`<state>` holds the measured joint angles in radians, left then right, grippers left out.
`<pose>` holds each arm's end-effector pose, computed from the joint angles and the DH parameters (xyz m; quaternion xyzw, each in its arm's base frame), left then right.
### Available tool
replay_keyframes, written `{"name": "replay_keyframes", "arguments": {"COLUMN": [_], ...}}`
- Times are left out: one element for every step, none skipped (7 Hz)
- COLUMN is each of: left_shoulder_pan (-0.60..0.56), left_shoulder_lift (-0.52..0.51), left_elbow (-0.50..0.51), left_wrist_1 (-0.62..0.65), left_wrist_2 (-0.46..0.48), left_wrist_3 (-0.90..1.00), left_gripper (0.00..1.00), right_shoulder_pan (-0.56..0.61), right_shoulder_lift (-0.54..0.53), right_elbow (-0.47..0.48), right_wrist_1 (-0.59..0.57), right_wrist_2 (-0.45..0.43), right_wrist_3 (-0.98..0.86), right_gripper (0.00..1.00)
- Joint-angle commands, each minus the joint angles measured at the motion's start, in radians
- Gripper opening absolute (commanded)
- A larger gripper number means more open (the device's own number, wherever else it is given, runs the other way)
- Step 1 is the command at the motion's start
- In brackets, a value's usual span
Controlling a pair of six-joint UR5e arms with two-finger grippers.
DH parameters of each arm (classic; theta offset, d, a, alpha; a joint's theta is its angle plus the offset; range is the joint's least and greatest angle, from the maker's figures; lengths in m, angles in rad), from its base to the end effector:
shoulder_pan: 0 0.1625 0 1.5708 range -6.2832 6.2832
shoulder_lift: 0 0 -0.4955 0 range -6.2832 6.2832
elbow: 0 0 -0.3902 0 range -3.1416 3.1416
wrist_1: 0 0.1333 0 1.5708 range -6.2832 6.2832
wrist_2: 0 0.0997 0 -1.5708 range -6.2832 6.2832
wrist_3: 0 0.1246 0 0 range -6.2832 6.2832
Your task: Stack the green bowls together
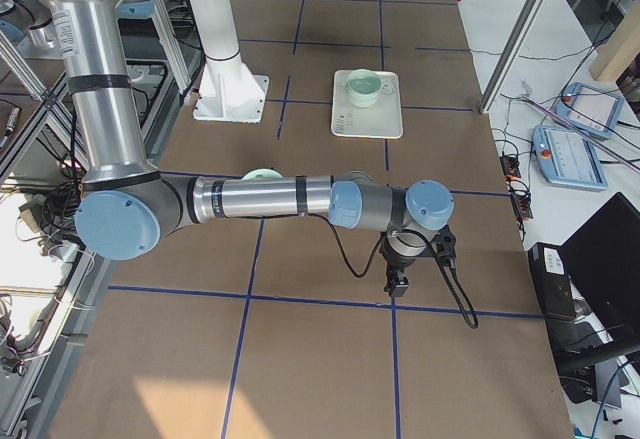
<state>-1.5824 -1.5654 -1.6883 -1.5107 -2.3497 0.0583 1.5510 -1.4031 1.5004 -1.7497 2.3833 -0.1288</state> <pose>-0.0514 -0.4887 0.6977 0.0373 0.3785 0.0315 0.9243 0.0317 -0.5642 0.7067 -0.0159 -0.3963 -0.0521 0.9165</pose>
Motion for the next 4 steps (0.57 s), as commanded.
{"name": "replay_keyframes", "arguments": {"left_shoulder_pan": [-0.001,-0.001,0.001,0.001], "left_shoulder_lift": [0.019,0.033,0.03,0.031], "left_elbow": [-0.001,-0.001,-0.005,-0.004], "left_wrist_1": [-0.003,-0.009,-0.012,-0.016], "left_wrist_2": [-0.058,-0.119,-0.129,-0.128], "left_wrist_3": [-0.005,-0.005,-0.002,0.0], "left_gripper": [1.0,1.0,1.0,1.0], "right_shoulder_pan": [-0.002,-0.002,-0.005,-0.017], "right_shoulder_lift": [-0.013,-0.019,-0.052,-0.056], "right_elbow": [0.02,0.024,0.064,0.076], "right_wrist_1": [0.015,0.015,0.015,0.015], "right_wrist_2": [-0.013,-0.01,-0.012,-0.016], "right_wrist_3": [0.035,0.035,0.037,0.034], "right_gripper": [1.0,1.0,1.0,1.0]}}
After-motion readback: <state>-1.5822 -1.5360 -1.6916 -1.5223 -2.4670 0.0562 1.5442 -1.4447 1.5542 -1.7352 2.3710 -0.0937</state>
